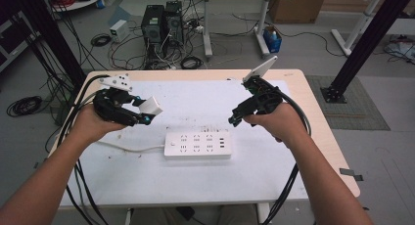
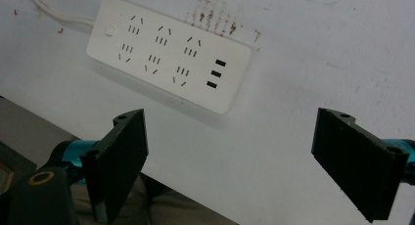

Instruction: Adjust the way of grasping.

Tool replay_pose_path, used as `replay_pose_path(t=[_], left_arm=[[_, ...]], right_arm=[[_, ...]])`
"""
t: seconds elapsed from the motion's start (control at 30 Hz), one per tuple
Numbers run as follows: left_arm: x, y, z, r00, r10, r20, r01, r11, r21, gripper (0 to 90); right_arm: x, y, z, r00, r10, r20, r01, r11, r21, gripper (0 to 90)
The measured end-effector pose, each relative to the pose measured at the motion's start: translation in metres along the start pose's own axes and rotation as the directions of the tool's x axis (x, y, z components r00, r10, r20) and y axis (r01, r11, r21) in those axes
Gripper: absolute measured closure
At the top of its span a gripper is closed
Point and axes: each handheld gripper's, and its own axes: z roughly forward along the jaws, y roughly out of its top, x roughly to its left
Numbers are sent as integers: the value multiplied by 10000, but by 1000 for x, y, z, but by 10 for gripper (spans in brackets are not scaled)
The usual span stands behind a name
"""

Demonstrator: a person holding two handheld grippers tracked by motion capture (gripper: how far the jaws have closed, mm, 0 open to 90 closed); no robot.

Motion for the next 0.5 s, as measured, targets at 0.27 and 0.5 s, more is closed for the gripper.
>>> replay_pose_path(t=[0.27,0.5], left_arm=[[-9,2,4,9985,456,288,-441,9977,-516,427],[-15,5,14,9966,698,445,-677,9965,-481,427]], right_arm=[[0,2,-1,9934,295,-1105,-321,9992,-222,130],[18,7,4,9740,206,-2255,-293,9990,-349,130]])
